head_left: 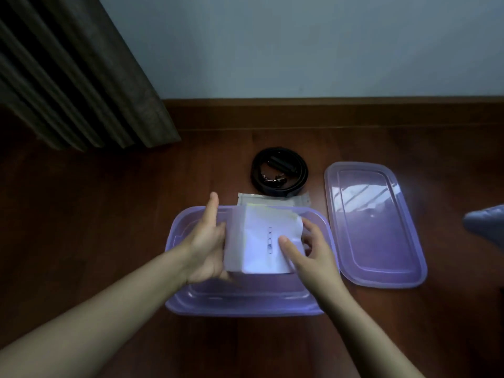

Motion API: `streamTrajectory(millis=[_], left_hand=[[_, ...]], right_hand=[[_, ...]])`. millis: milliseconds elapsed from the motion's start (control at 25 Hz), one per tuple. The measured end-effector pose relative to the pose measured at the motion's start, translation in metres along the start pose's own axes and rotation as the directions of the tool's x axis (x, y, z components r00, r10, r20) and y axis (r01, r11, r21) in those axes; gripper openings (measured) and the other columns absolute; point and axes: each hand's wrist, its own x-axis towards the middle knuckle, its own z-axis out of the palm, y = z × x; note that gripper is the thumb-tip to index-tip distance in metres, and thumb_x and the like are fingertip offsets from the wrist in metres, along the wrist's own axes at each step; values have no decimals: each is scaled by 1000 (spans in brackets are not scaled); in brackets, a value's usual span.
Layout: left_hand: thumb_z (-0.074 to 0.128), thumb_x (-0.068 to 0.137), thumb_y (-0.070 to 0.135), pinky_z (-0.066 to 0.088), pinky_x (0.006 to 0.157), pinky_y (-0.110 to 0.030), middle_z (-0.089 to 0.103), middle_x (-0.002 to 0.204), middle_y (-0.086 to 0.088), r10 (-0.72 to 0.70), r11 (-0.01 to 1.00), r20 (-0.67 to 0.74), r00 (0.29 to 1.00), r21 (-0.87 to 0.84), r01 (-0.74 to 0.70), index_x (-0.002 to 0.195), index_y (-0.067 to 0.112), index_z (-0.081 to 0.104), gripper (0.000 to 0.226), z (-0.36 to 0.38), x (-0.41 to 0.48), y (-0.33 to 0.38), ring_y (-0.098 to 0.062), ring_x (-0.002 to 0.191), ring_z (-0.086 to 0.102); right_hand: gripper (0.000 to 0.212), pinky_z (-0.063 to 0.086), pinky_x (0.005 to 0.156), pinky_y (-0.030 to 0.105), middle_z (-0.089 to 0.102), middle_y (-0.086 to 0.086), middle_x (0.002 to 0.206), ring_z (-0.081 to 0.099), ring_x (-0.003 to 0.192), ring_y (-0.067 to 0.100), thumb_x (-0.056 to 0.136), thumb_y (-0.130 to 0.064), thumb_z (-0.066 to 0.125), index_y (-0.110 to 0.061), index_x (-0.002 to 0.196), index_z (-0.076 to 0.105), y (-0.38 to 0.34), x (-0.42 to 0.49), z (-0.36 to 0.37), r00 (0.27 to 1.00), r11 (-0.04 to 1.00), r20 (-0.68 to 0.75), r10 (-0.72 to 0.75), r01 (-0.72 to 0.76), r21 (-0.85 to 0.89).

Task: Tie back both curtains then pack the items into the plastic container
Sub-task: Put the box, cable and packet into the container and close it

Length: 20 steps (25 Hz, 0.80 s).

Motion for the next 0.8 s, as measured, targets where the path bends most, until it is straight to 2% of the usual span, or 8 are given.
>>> streamTrajectory(millis=[80,160,280,360,480,560,680,800], left_hand=[[40,77,74,56,72,-42,65,117,-9,128,981,-190,973,169,-96,117,22,58,68,-2,5,-17,-26,99,65],[60,79,56,58,79,-39,66,118,-4,244,884,-195,950,447,-136,122,23,54,56,-16,18,-36,-17,96,67],[59,83,51,52,93,-44,66,117,-1,358,766,-229,905,626,-145,114,22,59,42,-35,27,-48,-20,104,64],[55,83,57,42,105,-41,47,139,-3,494,643,-279,824,755,-130,134,18,43,66,-40,30,-50,-23,127,47],[48,84,58,19,115,-38,0,159,-2,680,199,-60,731,974,-105,150,21,9,84,-33,30,-58,-22,146,4],[40,76,71,9,117,-38,-22,155,-1,562,-161,172,809,982,-97,150,25,-2,96,-22,29,-62,-21,143,-17],[65,64,69,32,107,-48,18,153,-20,512,-581,381,770,814,-17,148,16,18,110,-31,48,-78,-41,140,17],[84,45,57,51,83,-52,54,133,-20,564,-595,358,744,801,66,138,20,33,113,-41,51,-73,-44,119,53]], right_hand=[[34,49,64,11,61,-17,98,62,79,-6,84,-24,68,-39,107,49,12,-7,8,998,994,-31,48,-51,-94],[29,46,56,7,62,-16,91,60,67,-12,85,-17,66,-33,106,54,22,-9,16,998,988,-22,50,-53,-148],[34,48,59,6,65,-11,102,63,71,-9,88,-21,62,-26,122,55,32,-5,25,994,981,65,90,-78,-178],[38,45,64,3,63,-7,113,63,88,2,90,-21,61,-21,127,54,37,0,23,993,979,84,84,-66,-192],[37,39,80,8,59,-4,115,58,108,18,88,-11,60,-14,125,55,34,4,5,983,931,-72,-166,132,-339],[44,36,94,22,55,5,127,50,117,25,84,-9,62,-13,127,53,36,7,-14,921,798,-178,-348,191,-572],[73,37,99,40,38,17,144,38,130,35,81,-10,62,-12,145,28,46,12,-37,970,705,-194,-149,-33,-708],[90,44,72,37,60,20,120,58,99,40,73,4,50,-23,150,11,56,16,-42,988,763,-104,112,-153,-628]])
